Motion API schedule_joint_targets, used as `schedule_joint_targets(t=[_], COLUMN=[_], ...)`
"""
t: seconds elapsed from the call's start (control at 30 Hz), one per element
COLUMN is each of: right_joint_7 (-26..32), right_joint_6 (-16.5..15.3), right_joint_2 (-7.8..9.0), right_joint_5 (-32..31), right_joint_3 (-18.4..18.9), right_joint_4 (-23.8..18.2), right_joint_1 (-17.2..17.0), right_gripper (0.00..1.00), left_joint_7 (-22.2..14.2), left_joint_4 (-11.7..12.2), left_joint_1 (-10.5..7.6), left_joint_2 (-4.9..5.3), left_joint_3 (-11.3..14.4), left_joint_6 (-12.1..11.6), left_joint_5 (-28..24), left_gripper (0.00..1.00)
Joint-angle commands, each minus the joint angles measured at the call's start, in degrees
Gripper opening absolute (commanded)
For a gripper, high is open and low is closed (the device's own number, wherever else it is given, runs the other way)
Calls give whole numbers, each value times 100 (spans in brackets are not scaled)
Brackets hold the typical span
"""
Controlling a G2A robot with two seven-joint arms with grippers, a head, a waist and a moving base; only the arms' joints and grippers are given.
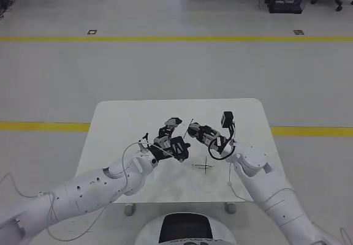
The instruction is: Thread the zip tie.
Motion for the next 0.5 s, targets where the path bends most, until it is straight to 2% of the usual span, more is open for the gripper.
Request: schedule_joint_targets(t=[0.0,0.1,0.2,0.3,0.47], right_joint_7=[7,16,33,54,82], right_joint_6=[0,10,13,13,0], right_joint_2=[-1,-5,-9,-12,-17], right_joint_5=[2,0,1,4,14], right_joint_3=[6,10,14,17,33], right_joint_4=[3,8,16,27,47], right_joint_1=[-5,-5,-4,-1,-2], right_gripper=[0,0,0,0,0], left_joint_7=[5,20,17,8,7], left_joint_4=[9,18,28,37,51], left_joint_1=[-11,-28,-41,-53,-66], left_joint_2=[-2,-6,-13,-21,-36], left_joint_3=[11,37,66,88,103], left_joint_6=[-20,-52,-81,-103,-128], left_joint_5=[0,0,0,0,0], left_gripper=[34,27,24,25,21])
